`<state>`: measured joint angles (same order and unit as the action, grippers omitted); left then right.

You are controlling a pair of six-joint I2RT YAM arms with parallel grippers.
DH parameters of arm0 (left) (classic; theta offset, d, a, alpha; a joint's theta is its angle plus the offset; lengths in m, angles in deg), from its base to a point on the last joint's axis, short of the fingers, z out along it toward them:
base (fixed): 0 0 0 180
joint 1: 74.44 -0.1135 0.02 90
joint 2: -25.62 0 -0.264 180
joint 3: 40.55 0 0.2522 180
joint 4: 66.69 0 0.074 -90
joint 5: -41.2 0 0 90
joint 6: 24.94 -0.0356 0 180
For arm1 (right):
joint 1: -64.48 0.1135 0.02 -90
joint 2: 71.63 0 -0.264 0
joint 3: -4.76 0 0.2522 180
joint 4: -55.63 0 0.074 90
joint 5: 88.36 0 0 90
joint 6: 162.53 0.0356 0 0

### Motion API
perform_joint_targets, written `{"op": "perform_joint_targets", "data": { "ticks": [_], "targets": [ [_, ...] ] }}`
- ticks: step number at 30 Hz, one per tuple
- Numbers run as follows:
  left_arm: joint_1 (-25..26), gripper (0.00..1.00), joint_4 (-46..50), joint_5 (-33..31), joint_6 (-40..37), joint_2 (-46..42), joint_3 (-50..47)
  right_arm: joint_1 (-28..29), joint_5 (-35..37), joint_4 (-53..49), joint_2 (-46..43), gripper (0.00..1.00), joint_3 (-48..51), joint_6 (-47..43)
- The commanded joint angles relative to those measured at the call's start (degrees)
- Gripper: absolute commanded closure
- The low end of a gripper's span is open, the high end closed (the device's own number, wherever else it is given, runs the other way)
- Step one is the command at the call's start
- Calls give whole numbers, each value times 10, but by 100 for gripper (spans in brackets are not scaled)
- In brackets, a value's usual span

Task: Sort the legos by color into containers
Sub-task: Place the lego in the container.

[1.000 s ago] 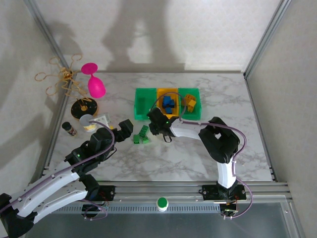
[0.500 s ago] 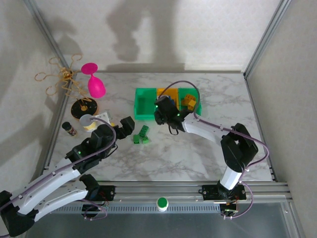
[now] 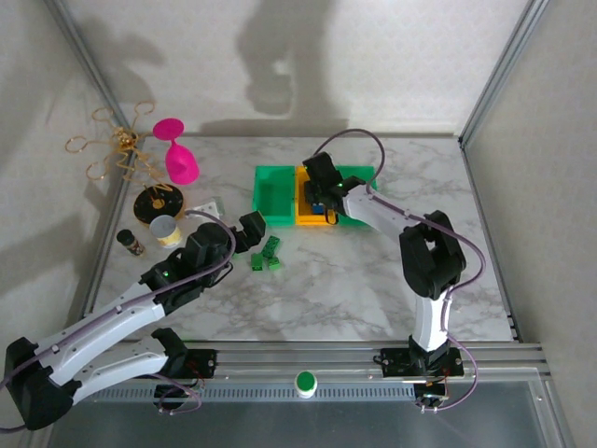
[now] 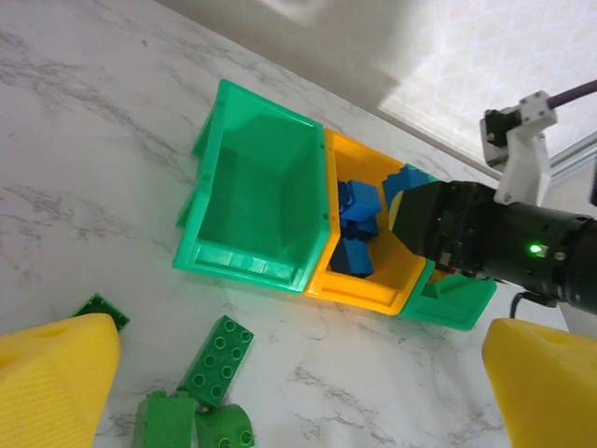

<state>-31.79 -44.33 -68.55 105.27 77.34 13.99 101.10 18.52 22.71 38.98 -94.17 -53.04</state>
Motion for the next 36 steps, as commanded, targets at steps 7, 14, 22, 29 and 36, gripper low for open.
{"op": "perform_joint_targets", "data": {
  "ticks": [7,14,22,29,36],
  "targets": [
    [-6,0,-16,9,-11,3,13,-1,-4,-7,38,69,-22,-12],
    [-7,0,-18,11,-9,6,10,-1,-11,2,52,65,-20,-19],
    [-8,0,-19,14,-8,8,7,-3,-17,9,51,58,-16,-24],
    [-9,1,-17,18,-8,9,14,-3,-7,-3,24,46,-29,-29],
    [-10,0,-8,18,-8,-6,16,-1,-31,-9,-40,36,-11,-21]
  ]
}}
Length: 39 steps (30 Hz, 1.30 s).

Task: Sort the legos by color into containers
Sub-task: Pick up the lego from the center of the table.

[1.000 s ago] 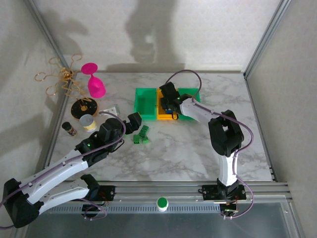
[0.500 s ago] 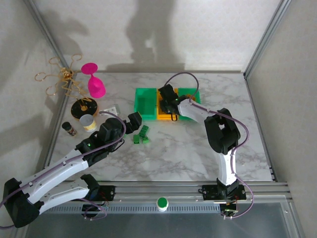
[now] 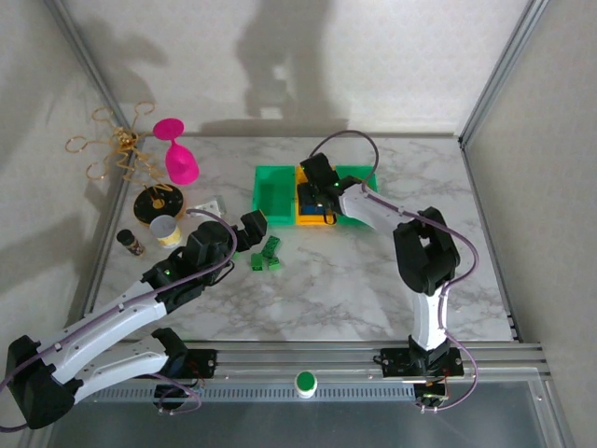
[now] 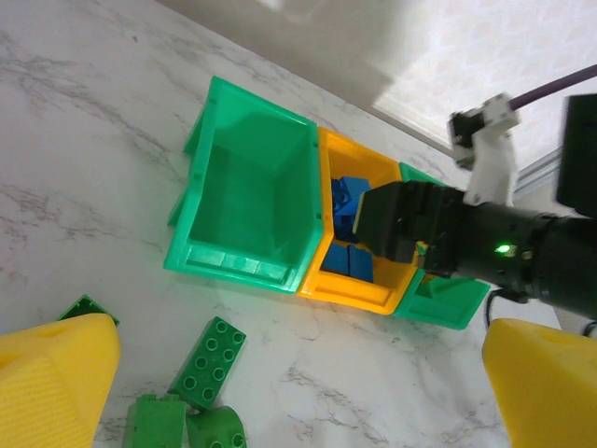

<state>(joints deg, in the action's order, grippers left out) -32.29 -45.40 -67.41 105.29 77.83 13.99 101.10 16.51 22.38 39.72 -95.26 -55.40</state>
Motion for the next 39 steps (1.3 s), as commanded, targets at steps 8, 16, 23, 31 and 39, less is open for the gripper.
{"op": "perform_joint_targets", "data": {
  "ticks": [8,16,23,31,39],
  "targets": [
    [-5,0,41,-2,-4,-44,7,59,-25,-14,-109,30,66,26],
    [-6,0,95,-17,12,-108,-21,147,-28,-18,-120,28,135,95],
    [-6,0,126,-21,30,-142,-33,216,-18,6,-101,29,175,167],
    [-6,0,143,-27,39,-159,-39,253,-19,29,-59,30,178,197],
    [-6,0,145,-28,45,-170,-49,257,4,27,-28,37,170,196]
  ]
}}
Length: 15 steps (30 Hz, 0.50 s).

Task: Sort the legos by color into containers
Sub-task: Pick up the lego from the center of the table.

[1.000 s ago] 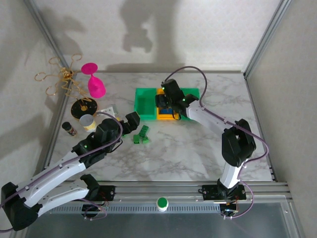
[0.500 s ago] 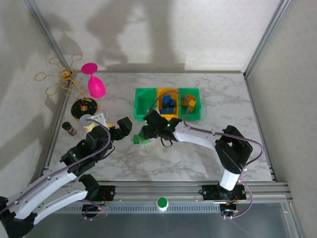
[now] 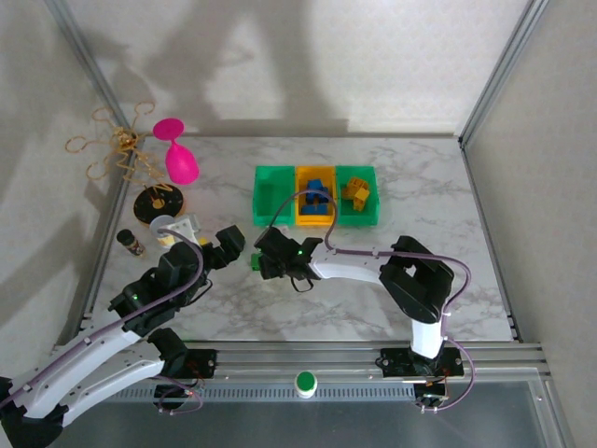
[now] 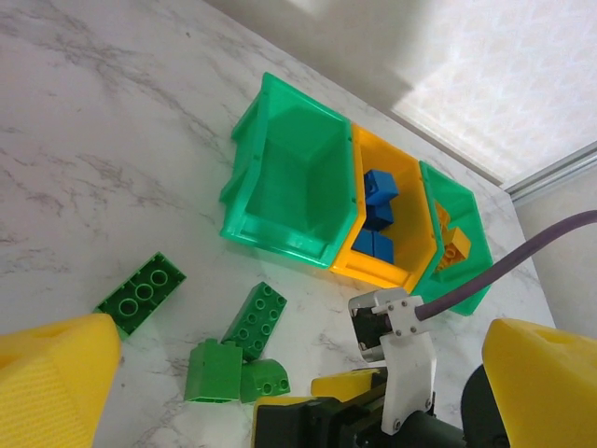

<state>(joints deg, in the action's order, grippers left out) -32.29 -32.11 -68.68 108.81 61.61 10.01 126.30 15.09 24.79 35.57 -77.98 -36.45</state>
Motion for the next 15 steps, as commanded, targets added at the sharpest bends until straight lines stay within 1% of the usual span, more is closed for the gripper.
{"op": "perform_joint_targets", "data": {
  "ticks": [1,15],
  "targets": [
    [-6,0,13,-16,10,-8,-8,5,19,0,19,38,-7,4],
    [-6,0,13,-21,4,-8,-4,6,39,-4,66,50,-51,-17]
  ]
}}
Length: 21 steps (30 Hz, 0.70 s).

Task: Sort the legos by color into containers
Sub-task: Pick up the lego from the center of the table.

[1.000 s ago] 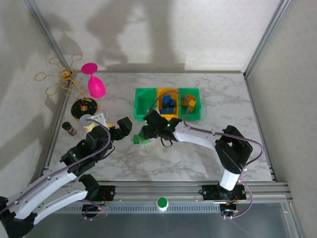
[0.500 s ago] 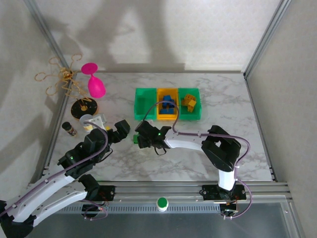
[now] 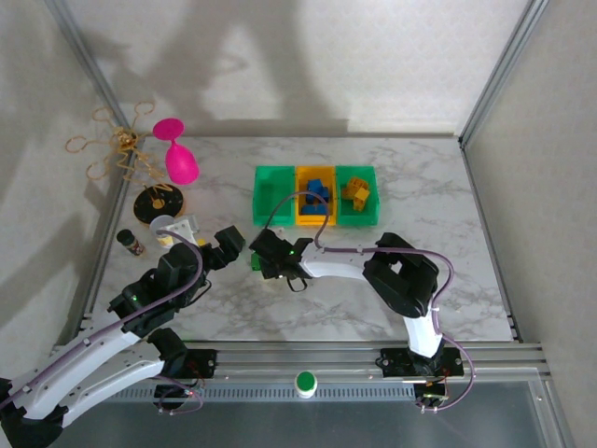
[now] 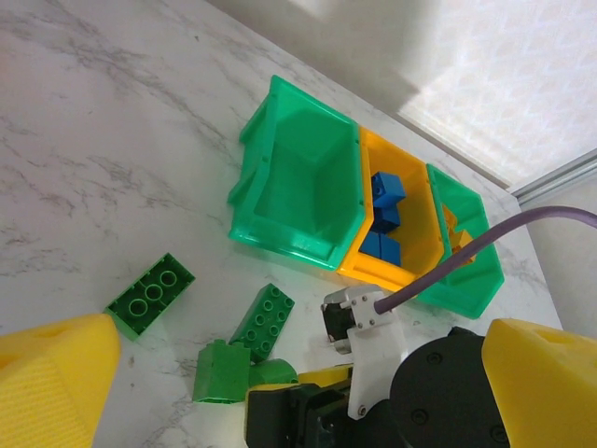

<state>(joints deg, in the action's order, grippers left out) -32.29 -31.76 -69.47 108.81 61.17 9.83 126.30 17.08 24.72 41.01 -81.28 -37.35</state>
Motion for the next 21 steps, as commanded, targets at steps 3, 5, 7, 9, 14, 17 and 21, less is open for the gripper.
{"op": "perform_joint_targets", "data": {
  "ticks": [3,5,7,9,14,17,21],
  "targets": [
    [-6,0,10,-15,3,-6,-3,5,20,-6,14,55,-20,-11],
    [-6,0,9,-15,4,-7,-4,6,20,-5,12,58,-19,-13],
    [-6,0,6,-14,5,-6,-6,5,20,-6,10,60,-17,-13],
    [-6,0,5,-14,4,-5,-6,5,21,-8,8,61,-18,-14],
    [-6,0,3,-13,1,-2,-2,5,23,-14,-1,65,-19,-15],
    [-6,0,1,-14,-1,-2,-1,5,24,-17,-19,67,-17,-18],
    [-6,0,-2,-14,-5,-1,3,4,32,-33,-41,68,-23,-21]
  ]
}}
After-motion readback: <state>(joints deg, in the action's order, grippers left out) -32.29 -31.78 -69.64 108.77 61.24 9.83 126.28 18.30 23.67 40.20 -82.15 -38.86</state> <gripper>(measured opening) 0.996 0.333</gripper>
